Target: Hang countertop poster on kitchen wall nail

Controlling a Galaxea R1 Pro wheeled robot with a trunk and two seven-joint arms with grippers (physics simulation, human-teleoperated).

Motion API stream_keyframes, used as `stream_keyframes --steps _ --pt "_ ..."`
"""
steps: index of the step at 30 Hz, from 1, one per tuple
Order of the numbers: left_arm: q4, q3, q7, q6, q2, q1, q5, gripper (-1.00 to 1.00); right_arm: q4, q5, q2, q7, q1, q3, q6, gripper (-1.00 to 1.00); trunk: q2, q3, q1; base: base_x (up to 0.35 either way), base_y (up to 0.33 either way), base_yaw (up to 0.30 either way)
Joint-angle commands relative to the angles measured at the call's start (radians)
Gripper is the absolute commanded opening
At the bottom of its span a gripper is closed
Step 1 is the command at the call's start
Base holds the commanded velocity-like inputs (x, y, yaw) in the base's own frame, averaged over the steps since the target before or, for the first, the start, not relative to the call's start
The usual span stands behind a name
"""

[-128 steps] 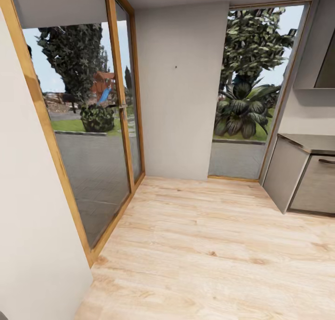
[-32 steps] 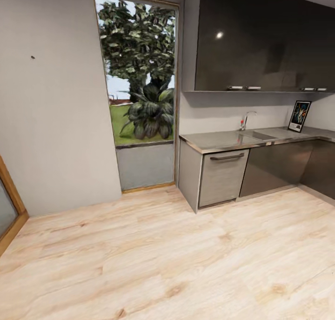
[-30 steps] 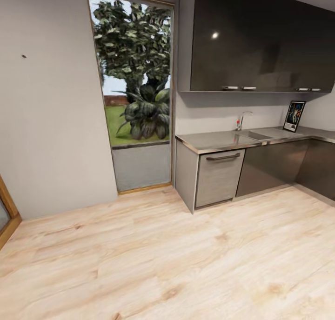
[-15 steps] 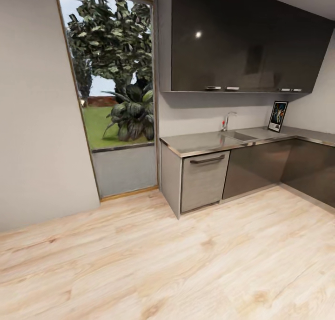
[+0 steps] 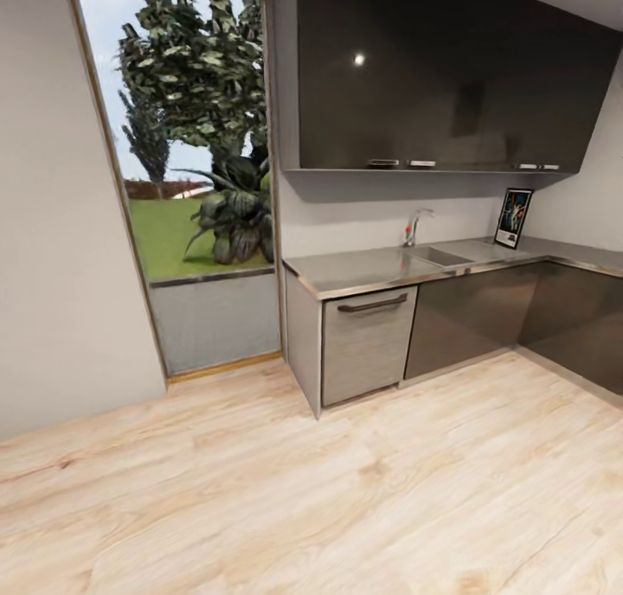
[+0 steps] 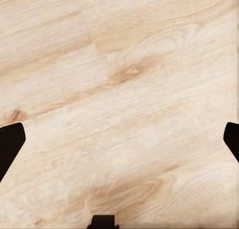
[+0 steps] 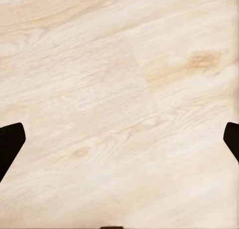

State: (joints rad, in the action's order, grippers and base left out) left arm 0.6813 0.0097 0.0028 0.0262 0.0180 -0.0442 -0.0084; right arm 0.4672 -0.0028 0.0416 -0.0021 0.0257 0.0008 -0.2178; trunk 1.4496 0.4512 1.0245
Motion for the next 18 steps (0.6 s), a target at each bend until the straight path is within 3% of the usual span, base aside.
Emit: stream_keyframes --steps 1,18 --pt "0.001 0.001 0.0 0.001 0.0 0.0 -0.001 1.0 -0.001 0.0 0.0 0.0 0.0 0.0 -0.003 1.0 0.0 0.001 0.0 0.246 -0.257 -0.065" --pt "0.0 0.001 0.0 0.001 0.0 0.0 -0.001 1.0 -0.001 0.0 0.001 0.001 0.001 -0.001 -0.003 1.0 0.0 0.001 0.0 0.245 -0.258 -0.244"
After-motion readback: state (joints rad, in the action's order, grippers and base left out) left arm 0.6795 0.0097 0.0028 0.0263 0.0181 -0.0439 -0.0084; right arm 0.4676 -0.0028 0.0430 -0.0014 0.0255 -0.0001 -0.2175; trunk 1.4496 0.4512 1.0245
